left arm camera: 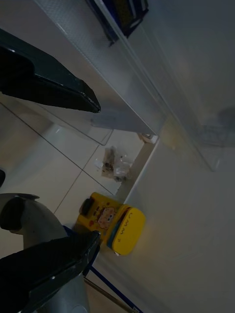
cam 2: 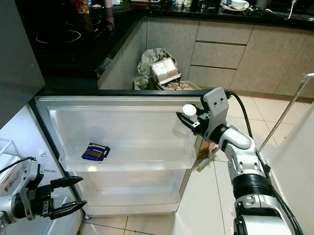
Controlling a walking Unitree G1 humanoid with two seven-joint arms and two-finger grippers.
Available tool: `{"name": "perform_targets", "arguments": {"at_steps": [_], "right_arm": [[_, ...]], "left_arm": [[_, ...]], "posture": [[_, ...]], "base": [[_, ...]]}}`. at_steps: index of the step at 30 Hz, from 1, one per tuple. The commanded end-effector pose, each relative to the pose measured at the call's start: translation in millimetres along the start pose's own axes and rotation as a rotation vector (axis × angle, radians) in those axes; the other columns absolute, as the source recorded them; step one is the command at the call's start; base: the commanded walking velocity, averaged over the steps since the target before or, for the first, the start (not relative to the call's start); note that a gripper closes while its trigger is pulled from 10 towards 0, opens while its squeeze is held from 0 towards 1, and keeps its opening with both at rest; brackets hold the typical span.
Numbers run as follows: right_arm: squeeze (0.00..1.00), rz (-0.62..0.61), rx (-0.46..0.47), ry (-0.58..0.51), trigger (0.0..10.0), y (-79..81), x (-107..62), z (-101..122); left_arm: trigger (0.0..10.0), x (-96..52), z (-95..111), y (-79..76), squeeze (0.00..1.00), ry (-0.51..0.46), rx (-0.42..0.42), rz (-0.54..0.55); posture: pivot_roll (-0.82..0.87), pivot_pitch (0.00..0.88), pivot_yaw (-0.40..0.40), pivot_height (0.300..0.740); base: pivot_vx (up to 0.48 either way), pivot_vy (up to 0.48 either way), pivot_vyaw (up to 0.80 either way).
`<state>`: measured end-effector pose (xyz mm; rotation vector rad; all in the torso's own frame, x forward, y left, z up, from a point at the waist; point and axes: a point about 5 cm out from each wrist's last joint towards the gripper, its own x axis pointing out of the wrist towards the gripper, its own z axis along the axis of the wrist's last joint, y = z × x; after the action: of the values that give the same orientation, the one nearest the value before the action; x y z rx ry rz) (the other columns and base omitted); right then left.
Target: Restocking fridge
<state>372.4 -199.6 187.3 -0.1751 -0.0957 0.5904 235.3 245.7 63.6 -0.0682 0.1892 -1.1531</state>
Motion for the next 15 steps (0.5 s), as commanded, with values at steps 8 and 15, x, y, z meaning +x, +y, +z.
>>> {"name": "perform_targets", "arguments": {"at_steps": [8, 15], "right_arm": [[0.00, -0.059, -0.028, -0.034, 10.0, 5.2, 13.4, 1.8], [0.00, -0.111, -0.069, 0.049, 10.0, 14.6, 19.1, -16.1]], "left_arm": [[10.0, -2.0, 2.4, -3.3, 0.00, -0.024, -0.008, -0.007], [10.0, -2.0, 1.9, -6.1, 0.00, -0.024, -0.018, -0.013]], "posture": [[0.01, 0.000, -0.046, 0.738], [0.01, 0.000, -0.046, 0.738]], "base": [[0.000, 0.000, 0.00], [0.000, 0.000, 0.00]]}}
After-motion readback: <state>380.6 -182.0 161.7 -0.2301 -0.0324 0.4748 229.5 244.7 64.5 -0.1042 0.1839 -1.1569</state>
